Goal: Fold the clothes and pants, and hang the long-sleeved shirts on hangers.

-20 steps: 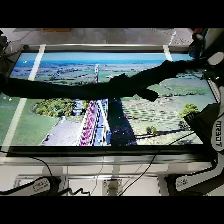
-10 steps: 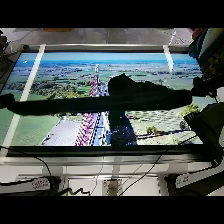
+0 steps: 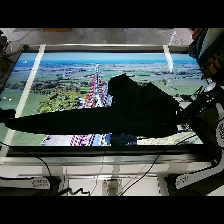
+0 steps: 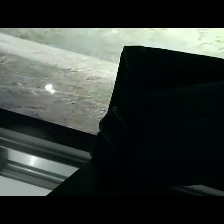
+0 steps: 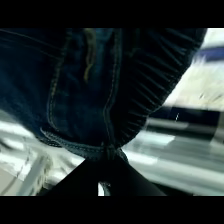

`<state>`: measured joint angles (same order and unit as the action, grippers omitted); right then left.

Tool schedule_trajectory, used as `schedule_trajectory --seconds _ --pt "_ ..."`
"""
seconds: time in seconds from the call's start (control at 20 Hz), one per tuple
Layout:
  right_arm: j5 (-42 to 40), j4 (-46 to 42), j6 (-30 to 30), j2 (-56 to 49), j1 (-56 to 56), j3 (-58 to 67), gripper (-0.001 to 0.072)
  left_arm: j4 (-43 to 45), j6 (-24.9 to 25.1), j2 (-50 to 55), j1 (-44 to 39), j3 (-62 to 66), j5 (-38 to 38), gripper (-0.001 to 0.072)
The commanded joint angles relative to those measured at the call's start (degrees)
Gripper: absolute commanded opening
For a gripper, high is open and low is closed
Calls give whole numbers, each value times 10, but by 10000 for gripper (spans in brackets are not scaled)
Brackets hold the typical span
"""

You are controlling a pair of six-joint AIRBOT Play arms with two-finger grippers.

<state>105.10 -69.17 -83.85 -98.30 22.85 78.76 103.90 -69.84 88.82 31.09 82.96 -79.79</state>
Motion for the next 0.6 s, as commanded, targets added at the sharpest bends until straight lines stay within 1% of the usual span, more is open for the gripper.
schedule_trajectory --seconds 0.0,0.1,0.25,0.45,0.55 --pt "7 -7 27 0 -4 -88 35 27 23 14 6 0 -15 28" --pt "7 -5 37 0 -4 -107 35 30 21 24 12 0 -10 29" --pt "5 11 71 0 -2 -82 35 48 22 25 17 14 39 30" --pt "5 61 68 0 3 24 35 44 22 24 18 115 84 30" --pt "5 94 66 0 3 88 35 9 22 20 18 172 112 30"
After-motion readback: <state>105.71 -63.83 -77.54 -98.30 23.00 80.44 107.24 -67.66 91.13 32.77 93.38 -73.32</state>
